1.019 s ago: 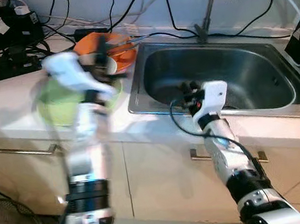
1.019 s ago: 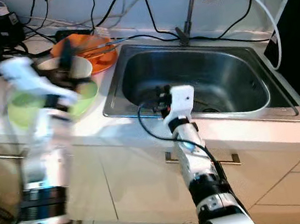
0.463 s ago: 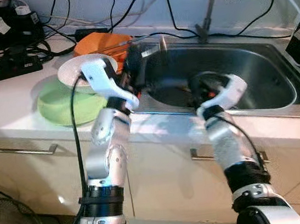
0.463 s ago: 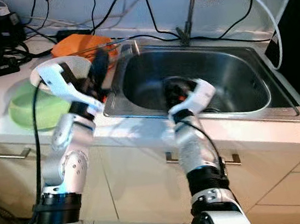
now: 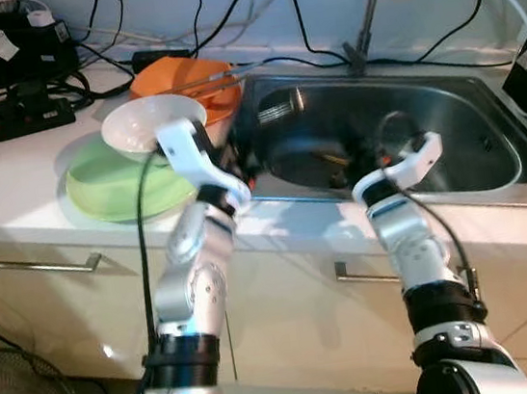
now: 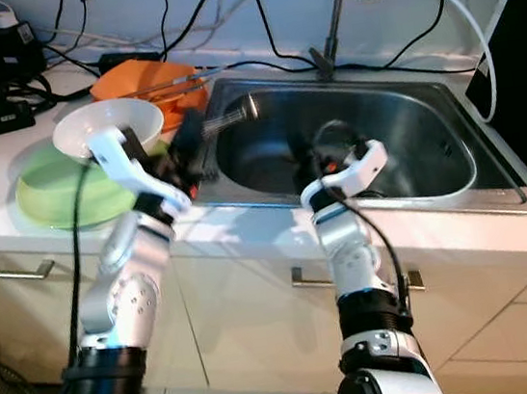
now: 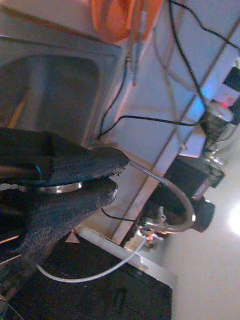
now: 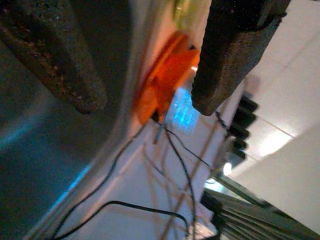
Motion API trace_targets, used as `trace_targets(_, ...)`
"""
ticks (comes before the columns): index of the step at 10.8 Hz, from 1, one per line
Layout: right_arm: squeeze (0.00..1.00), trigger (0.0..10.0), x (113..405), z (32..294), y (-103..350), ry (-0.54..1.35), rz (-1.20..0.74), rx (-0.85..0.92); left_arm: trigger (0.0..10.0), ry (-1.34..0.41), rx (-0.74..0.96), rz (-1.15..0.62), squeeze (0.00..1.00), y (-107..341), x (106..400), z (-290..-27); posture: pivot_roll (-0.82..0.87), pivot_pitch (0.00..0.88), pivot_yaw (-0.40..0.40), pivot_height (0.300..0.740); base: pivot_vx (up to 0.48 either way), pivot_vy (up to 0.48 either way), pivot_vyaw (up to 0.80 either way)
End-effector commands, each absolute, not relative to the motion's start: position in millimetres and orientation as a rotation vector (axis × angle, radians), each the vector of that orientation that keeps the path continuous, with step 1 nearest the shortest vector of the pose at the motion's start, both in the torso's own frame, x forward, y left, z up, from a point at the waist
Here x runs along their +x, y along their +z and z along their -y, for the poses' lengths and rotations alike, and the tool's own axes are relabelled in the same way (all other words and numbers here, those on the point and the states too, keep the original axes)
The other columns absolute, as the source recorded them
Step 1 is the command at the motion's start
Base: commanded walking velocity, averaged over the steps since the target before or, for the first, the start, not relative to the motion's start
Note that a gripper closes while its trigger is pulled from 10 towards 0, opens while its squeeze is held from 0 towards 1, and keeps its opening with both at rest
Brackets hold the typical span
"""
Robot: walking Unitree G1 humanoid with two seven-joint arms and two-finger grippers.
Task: Kitchen organization
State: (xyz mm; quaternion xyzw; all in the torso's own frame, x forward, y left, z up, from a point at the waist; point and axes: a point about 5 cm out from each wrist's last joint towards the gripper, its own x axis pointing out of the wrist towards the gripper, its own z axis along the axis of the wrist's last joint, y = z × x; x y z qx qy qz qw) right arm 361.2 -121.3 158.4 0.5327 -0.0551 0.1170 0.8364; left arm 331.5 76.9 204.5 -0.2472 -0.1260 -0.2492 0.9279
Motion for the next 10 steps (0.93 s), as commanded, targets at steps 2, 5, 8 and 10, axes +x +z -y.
trace_targets(2, 0.00, 10.0, 360, 100, 176, 0.342, 0.158, 1.207, 10.0, -0.562, -0.531, 0.229, 0.00, 202, 330, -67, 0.21, 0.000, -0.052, 0.740, 0.000, 0.000, 0.00)
trace_targets(5, 0.00, 10.0, 359, 101, 174, 0.346, 0.141, 1.210, 10.0, -0.607, -0.537, 0.206, 0.00, 201, 326, -61, 0.22, 0.000, -0.052, 0.740, 0.000, 0.000, 0.00)
trace_targets(8, 0.00, 10.0, 359, 103, 173, 0.338, 0.140, 1.199, 10.0, -0.650, -0.550, 0.193, 0.00, 201, 322, -57, 0.22, 0.000, -0.056, 0.740, 0.000, 0.000, 0.00)
trace_targets(10, 0.00, 10.0, 359, 102, 171, 0.335, 0.135, 1.184, 10.0, -0.655, -0.554, 0.193, 0.00, 202, 321, -57, 0.22, 0.000, -0.058, 0.740, 0.000, 0.000, 0.00)
